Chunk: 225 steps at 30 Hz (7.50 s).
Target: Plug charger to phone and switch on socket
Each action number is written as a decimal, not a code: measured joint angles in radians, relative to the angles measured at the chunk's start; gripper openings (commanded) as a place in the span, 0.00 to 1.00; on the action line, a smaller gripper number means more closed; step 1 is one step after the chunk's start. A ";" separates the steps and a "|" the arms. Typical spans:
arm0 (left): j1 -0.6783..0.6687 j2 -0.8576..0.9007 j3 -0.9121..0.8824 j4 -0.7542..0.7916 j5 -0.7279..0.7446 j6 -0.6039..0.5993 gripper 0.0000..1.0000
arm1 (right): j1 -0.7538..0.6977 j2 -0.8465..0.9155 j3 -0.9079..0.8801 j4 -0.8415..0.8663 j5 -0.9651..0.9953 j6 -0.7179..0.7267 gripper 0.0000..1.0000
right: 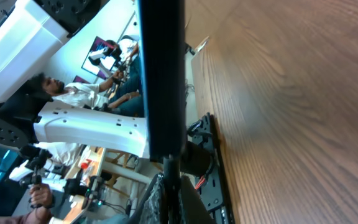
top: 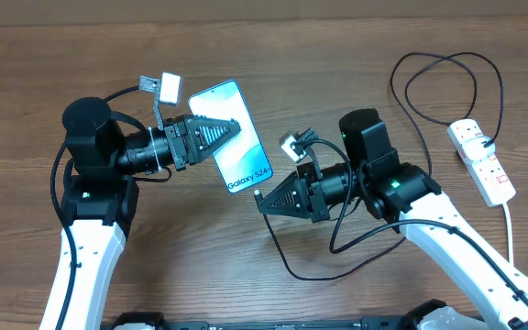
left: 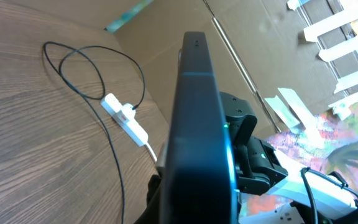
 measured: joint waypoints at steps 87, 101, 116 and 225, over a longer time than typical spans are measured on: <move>-0.019 0.003 0.003 -0.037 0.041 0.043 0.04 | 0.019 0.000 0.000 0.053 -0.027 0.068 0.04; -0.020 0.004 0.003 -0.037 0.049 0.044 0.04 | 0.019 0.000 0.000 0.019 0.000 0.067 0.04; -0.020 0.004 0.003 -0.037 0.050 0.072 0.04 | 0.019 0.000 0.000 0.003 -0.022 0.022 0.04; -0.020 0.213 0.003 0.127 0.149 -0.219 0.04 | -0.013 0.058 0.000 0.052 -0.097 0.199 0.04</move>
